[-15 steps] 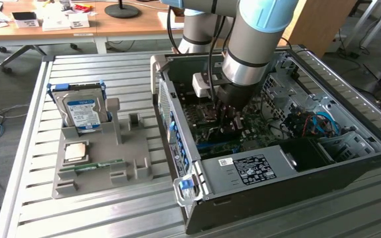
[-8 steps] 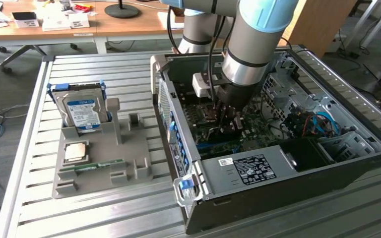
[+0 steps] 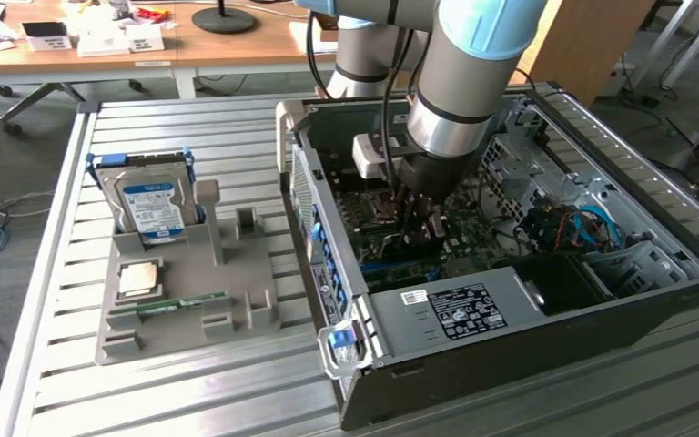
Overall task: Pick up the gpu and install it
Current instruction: 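Insert the gpu into the slot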
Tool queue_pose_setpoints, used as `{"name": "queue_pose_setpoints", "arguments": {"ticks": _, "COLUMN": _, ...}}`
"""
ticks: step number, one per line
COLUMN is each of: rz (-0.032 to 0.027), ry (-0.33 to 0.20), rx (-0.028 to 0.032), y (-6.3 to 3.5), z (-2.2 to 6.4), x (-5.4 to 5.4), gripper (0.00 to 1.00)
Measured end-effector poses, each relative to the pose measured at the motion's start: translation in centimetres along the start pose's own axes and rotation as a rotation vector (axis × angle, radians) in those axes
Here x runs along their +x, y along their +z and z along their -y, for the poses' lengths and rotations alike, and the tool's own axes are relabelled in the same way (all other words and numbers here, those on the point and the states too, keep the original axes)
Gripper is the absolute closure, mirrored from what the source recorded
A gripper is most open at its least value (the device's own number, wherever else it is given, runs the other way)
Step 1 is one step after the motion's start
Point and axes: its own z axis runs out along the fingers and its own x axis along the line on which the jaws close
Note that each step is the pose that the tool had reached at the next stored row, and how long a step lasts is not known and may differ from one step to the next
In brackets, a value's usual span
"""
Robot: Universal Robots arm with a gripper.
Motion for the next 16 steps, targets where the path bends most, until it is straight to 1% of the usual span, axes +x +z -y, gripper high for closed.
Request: {"name": "queue_pose_setpoints", "arguments": {"ticks": 16, "rz": -0.0003, "ry": 0.000, "rx": -0.0001, "y": 0.14, "z": -0.10, "x": 0.02, "gripper": 0.73}}
